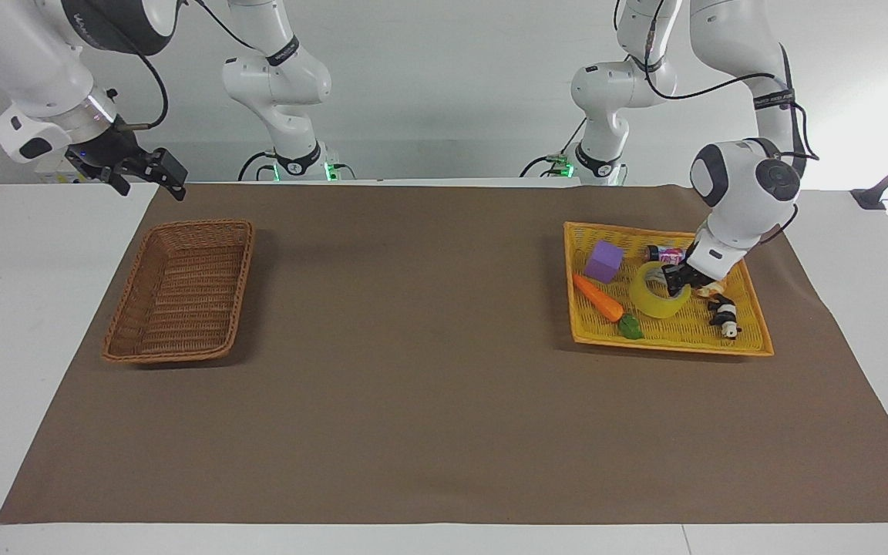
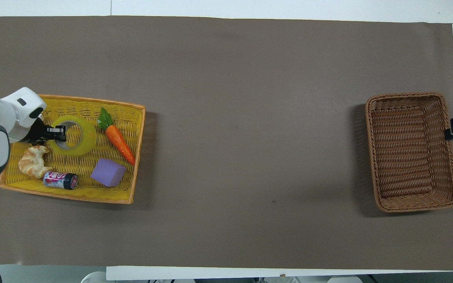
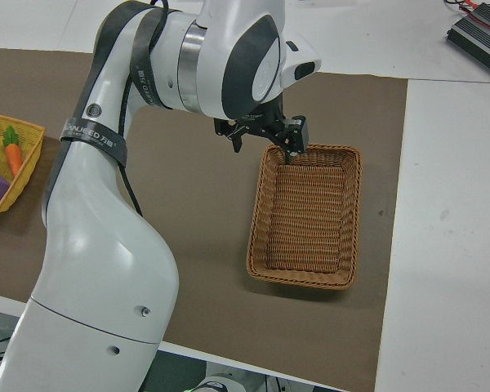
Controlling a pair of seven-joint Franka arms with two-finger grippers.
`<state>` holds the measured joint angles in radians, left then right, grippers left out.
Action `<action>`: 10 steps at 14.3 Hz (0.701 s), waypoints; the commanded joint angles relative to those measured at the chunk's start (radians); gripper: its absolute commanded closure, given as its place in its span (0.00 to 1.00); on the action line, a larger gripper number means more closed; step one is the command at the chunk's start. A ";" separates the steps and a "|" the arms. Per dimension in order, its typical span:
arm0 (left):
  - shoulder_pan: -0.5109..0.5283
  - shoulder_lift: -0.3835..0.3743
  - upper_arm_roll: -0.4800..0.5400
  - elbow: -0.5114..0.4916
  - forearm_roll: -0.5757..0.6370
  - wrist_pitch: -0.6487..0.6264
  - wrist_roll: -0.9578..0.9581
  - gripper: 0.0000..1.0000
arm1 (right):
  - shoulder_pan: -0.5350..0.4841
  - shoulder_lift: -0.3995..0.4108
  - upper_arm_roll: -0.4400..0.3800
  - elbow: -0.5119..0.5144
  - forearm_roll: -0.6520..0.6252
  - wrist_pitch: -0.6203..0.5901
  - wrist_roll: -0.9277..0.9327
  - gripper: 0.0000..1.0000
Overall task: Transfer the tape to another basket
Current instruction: 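Lift the tape roll with the left gripper while the right gripper approaches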
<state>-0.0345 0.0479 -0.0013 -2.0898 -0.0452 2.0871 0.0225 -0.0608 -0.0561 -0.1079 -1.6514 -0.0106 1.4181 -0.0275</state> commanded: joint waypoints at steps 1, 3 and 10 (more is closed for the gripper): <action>-0.027 0.092 0.009 0.235 -0.115 -0.134 -0.022 1.00 | -0.013 -0.007 0.011 -0.001 -0.008 -0.005 -0.020 0.00; -0.086 0.099 0.009 0.261 -0.166 -0.109 -0.123 1.00 | -0.013 -0.007 0.010 0.001 -0.008 -0.005 -0.020 0.00; -0.301 0.110 0.007 0.244 -0.294 0.036 -0.312 1.00 | -0.045 -0.021 0.004 -0.019 0.044 -0.038 -0.124 0.00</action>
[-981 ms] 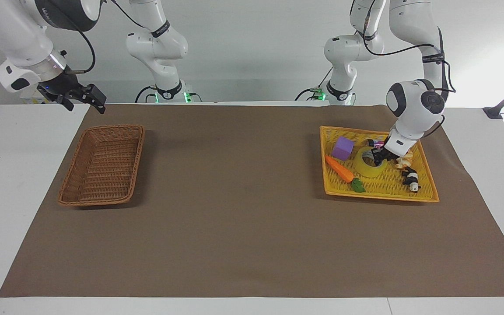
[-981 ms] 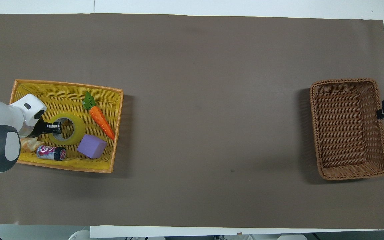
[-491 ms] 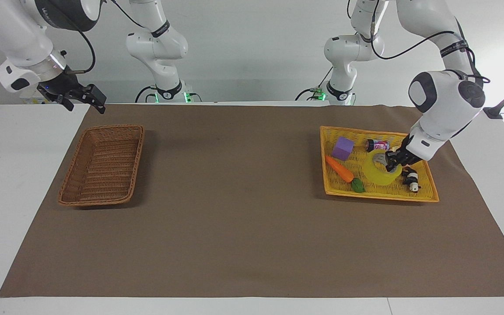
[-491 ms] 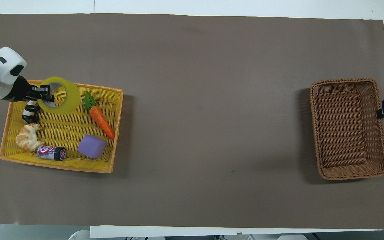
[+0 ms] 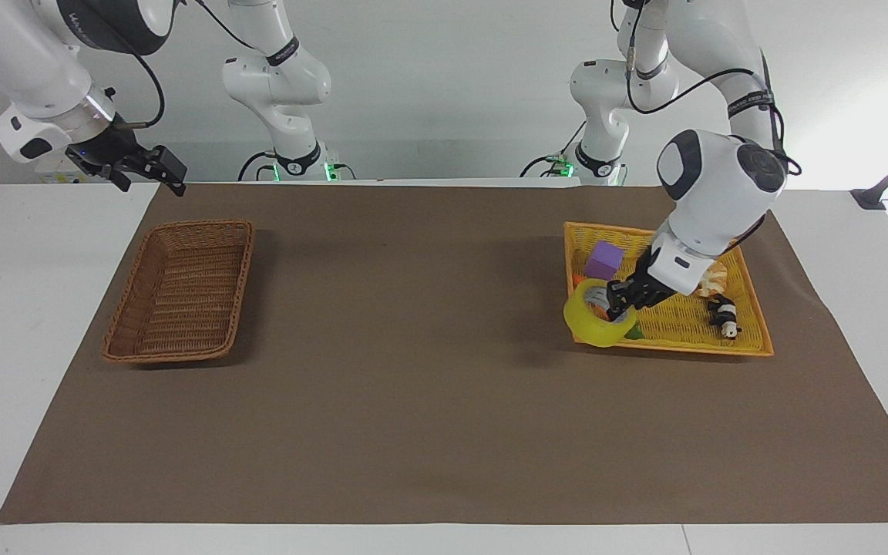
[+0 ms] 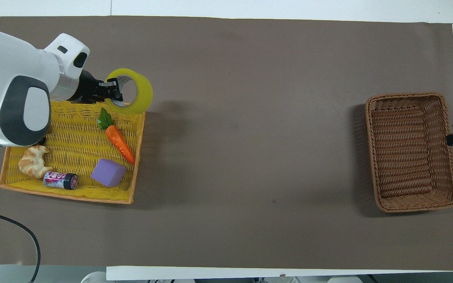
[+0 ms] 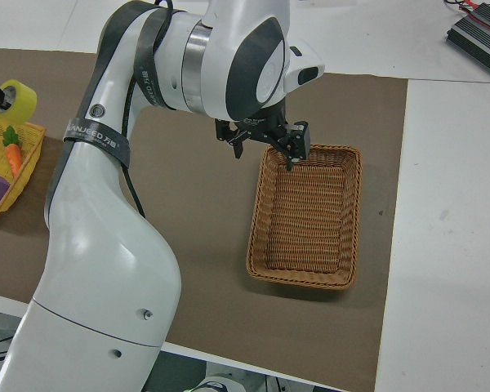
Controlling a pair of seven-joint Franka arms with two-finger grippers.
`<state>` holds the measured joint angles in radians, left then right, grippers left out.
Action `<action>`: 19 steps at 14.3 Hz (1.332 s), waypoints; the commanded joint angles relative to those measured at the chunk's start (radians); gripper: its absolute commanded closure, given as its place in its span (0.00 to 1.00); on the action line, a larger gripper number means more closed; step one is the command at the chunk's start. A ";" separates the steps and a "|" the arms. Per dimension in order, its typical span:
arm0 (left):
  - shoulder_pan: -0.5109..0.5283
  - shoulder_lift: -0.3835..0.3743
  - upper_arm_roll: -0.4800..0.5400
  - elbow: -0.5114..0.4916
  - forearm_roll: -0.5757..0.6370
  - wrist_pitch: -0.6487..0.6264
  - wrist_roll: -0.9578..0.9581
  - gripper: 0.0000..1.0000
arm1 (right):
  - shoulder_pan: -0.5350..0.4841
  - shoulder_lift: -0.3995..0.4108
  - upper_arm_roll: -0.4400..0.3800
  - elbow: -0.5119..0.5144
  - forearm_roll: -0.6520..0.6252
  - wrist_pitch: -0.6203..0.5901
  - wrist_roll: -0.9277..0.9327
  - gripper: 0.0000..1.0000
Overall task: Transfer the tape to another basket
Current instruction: 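Lift the tape roll with the left gripper while the right gripper approaches, then grasp the tape rim with the right gripper beside the left gripper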
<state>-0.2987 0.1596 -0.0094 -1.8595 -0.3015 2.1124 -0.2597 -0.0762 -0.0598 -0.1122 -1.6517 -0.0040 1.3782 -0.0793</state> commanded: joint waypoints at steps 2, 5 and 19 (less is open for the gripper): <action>-0.068 -0.002 0.014 0.020 -0.120 0.009 -0.029 1.00 | -0.068 -0.020 0.006 -0.042 0.189 0.045 -0.097 0.00; -0.134 -0.002 0.016 0.028 -0.203 0.047 -0.036 1.00 | -0.074 -0.041 0.006 -0.127 0.376 0.128 -0.099 0.00; -0.209 0.001 0.016 0.025 -0.217 0.144 -0.064 1.00 | 0.269 0.096 0.014 -0.307 1.101 0.660 -0.287 0.00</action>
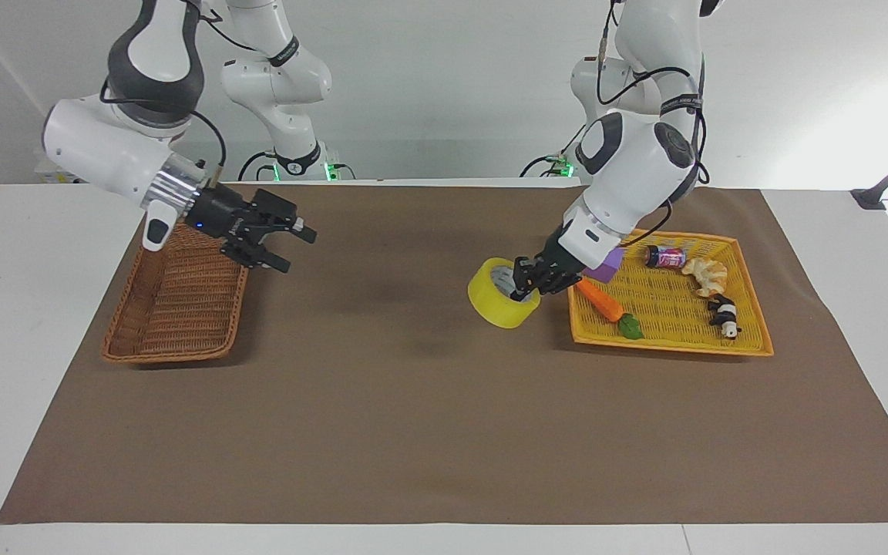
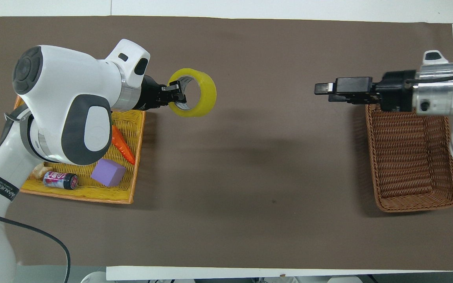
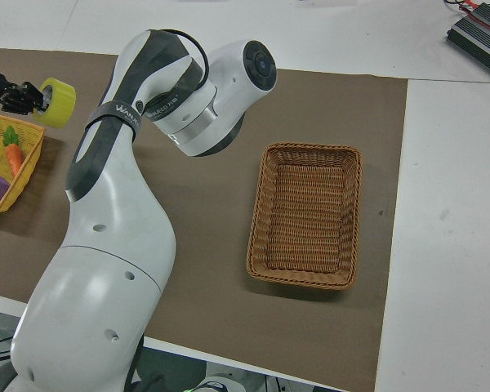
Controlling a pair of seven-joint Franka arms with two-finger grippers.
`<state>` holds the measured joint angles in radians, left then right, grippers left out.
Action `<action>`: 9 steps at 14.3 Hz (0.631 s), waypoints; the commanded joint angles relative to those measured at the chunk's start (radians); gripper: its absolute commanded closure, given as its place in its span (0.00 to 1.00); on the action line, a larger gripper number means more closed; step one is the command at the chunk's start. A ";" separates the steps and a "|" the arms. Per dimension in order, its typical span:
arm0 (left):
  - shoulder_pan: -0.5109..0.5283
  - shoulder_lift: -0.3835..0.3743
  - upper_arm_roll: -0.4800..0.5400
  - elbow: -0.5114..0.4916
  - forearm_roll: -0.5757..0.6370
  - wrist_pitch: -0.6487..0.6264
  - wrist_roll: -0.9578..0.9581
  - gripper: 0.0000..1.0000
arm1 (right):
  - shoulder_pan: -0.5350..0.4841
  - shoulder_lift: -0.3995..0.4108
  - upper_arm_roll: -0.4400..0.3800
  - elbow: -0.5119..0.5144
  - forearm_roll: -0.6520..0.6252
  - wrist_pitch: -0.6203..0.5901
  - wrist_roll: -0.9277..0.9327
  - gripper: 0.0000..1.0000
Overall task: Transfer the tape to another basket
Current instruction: 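Grasp the tape rim with the right gripper beside the left gripper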
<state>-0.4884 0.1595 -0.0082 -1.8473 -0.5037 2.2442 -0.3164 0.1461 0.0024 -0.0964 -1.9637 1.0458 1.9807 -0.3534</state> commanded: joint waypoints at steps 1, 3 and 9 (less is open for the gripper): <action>-0.019 0.002 0.016 0.013 -0.015 0.011 -0.009 1.00 | 0.081 0.053 -0.002 0.014 0.066 0.094 -0.010 0.00; -0.018 0.000 0.016 0.010 -0.015 0.009 -0.009 1.00 | 0.153 0.086 0.003 0.035 0.115 0.156 -0.009 0.00; -0.009 0.000 0.017 0.007 -0.013 0.009 -0.006 1.00 | 0.317 0.175 0.003 0.129 0.190 0.320 -0.013 0.00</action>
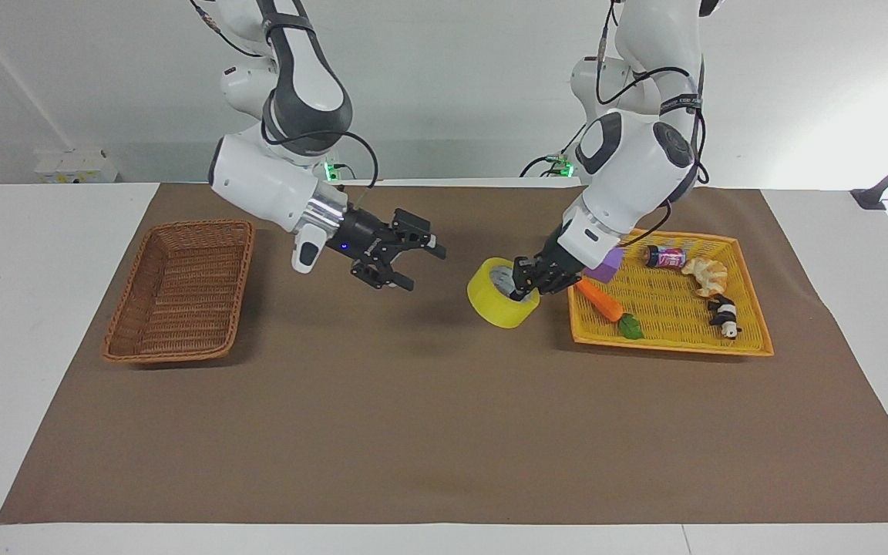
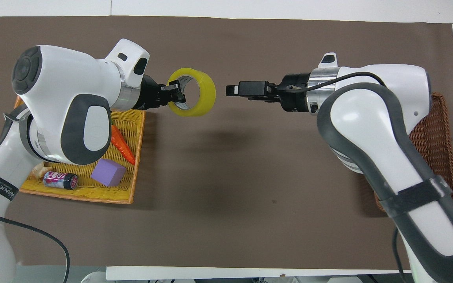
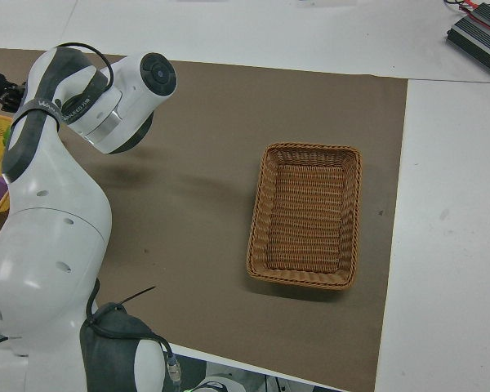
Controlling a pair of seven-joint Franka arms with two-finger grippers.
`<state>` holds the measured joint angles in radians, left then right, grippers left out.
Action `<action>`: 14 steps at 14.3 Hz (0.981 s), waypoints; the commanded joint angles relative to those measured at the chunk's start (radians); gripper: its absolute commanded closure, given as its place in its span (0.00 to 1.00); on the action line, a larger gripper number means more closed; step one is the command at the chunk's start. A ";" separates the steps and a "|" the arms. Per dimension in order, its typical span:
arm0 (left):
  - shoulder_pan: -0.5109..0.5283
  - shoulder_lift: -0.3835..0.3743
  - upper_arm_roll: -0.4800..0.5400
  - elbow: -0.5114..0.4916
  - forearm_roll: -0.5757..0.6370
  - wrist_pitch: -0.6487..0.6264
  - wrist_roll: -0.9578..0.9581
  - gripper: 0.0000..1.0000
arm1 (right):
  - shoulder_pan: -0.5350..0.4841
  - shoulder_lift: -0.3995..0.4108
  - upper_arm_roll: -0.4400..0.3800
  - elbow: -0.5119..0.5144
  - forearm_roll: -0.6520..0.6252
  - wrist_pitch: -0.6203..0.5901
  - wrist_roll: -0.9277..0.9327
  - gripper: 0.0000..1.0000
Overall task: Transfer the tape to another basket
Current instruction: 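Grasp the tape rim with the right gripper beside the left gripper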
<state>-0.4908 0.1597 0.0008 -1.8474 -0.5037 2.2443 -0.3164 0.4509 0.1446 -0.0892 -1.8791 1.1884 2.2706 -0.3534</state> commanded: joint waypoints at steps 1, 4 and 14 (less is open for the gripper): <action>-0.006 0.000 0.008 0.008 -0.012 0.009 -0.004 1.00 | 0.020 0.046 -0.003 0.046 0.051 0.047 -0.019 0.00; -0.005 0.000 0.008 0.005 -0.009 0.009 -0.004 1.00 | 0.023 0.101 0.002 0.118 0.051 0.061 -0.052 0.00; -0.009 0.000 0.008 0.000 -0.007 0.021 -0.010 1.00 | 0.106 0.142 0.005 0.118 0.056 0.139 -0.059 0.00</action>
<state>-0.4907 0.1610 0.0020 -1.8487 -0.5037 2.2473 -0.3164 0.5538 0.2719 -0.0867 -1.7756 1.2153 2.4061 -0.3817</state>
